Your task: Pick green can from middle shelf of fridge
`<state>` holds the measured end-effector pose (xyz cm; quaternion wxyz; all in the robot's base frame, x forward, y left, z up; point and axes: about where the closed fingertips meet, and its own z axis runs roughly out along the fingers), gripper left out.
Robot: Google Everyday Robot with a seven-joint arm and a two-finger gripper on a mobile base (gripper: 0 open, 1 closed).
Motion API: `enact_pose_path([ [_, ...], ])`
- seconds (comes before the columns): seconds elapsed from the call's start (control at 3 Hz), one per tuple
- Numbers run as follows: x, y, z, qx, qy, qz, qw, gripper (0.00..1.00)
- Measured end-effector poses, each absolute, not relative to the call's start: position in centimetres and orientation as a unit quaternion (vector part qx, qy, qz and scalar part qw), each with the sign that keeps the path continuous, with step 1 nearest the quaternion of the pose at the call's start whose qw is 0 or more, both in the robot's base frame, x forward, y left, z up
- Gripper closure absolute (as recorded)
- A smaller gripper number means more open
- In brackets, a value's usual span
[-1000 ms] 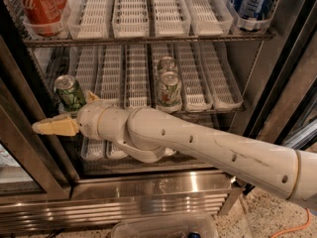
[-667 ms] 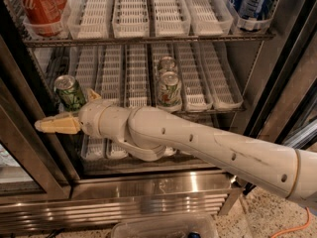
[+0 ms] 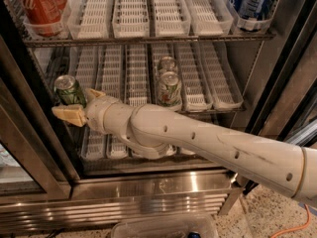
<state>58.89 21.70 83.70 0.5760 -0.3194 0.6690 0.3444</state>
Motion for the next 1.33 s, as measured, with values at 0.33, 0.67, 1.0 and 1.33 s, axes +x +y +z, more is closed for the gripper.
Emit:
enact_pose_path([
  [0.33,59.5,21.2,83.7,-0.314,0.673,0.335,0.579,0.24],
  [0.67,61.2,22.7,83.4,-0.309,0.670,0.334,0.587,0.26],
  [1.0,61.2,22.7,83.4,-0.309,0.670,0.334,0.587,0.26],
  [1.33,61.6,23.1,83.5,-0.312,0.667,0.335,0.587,0.45],
])
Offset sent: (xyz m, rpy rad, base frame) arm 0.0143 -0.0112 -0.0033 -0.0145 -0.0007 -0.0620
